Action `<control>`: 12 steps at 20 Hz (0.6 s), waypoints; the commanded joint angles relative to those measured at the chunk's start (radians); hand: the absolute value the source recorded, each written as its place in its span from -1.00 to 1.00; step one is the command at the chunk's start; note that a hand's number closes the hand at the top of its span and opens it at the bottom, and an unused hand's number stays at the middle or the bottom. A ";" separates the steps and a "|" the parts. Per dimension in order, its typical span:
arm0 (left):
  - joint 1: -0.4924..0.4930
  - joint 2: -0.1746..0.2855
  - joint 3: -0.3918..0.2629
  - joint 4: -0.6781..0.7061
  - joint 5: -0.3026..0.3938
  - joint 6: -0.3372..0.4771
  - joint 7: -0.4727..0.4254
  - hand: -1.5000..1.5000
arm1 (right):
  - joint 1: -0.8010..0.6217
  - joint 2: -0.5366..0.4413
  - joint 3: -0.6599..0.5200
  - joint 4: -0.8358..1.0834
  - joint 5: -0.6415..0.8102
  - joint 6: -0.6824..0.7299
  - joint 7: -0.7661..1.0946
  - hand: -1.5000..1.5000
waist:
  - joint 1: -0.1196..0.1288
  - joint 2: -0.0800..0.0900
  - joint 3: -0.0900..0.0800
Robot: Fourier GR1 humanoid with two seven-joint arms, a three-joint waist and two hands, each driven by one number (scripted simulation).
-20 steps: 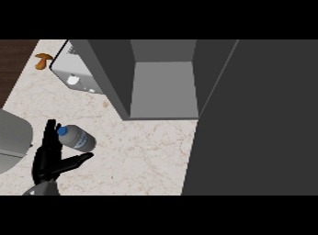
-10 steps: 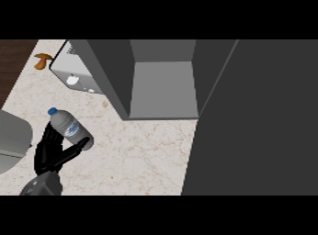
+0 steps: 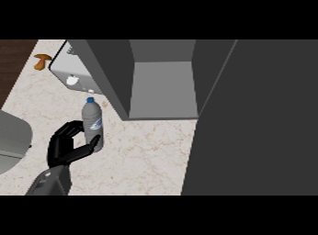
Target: Pick up the bottled water, place it into the cabinet and close the cabinet
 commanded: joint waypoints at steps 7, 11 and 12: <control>-0.039 -0.070 -0.170 -0.090 -0.159 0.104 -0.097 1.00 | 0.045 -0.030 0.057 -0.101 0.095 -0.025 0.034 -1.00 | 0.002 -0.008 0.001; -0.006 -0.135 -0.206 -0.132 -0.159 0.075 -0.162 1.00 | 0.021 -0.014 0.053 -0.035 0.072 -0.024 -0.009 -1.00 | 0.010 -0.004 0.001; 0.022 -0.142 -0.259 -0.201 -0.146 0.074 -0.102 1.00 | 0.029 -0.026 0.045 -0.087 0.069 -0.031 0.038 -1.00 | 0.015 -0.008 0.002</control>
